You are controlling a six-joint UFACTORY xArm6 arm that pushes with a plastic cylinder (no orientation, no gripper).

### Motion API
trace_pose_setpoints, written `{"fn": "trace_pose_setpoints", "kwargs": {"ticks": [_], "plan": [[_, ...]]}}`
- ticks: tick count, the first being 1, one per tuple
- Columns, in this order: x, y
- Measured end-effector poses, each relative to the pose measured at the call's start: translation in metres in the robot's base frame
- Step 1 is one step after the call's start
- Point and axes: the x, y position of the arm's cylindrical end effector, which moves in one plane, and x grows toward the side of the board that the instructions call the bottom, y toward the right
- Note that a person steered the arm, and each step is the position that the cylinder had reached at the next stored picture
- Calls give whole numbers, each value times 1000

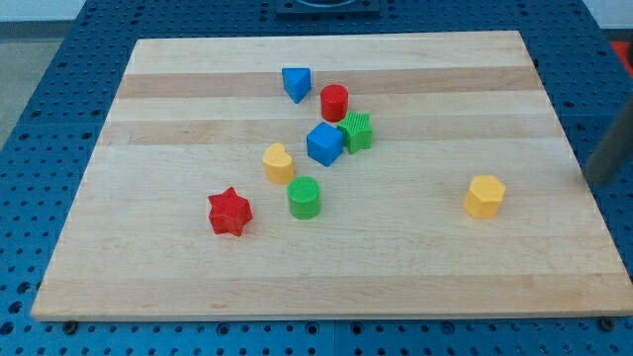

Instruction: Move the yellow hexagon slightly to the top and to the left

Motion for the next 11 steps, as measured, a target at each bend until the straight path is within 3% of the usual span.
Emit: {"fn": "trace_pose_setpoints", "kwargs": {"ticks": [1,2,4,7,8,9,10,11], "plan": [[46,-23],[48,-59],[43,-117],[-4,-134],[27,-141],[21,-147],[-11,-161],[-15,-191]]}}
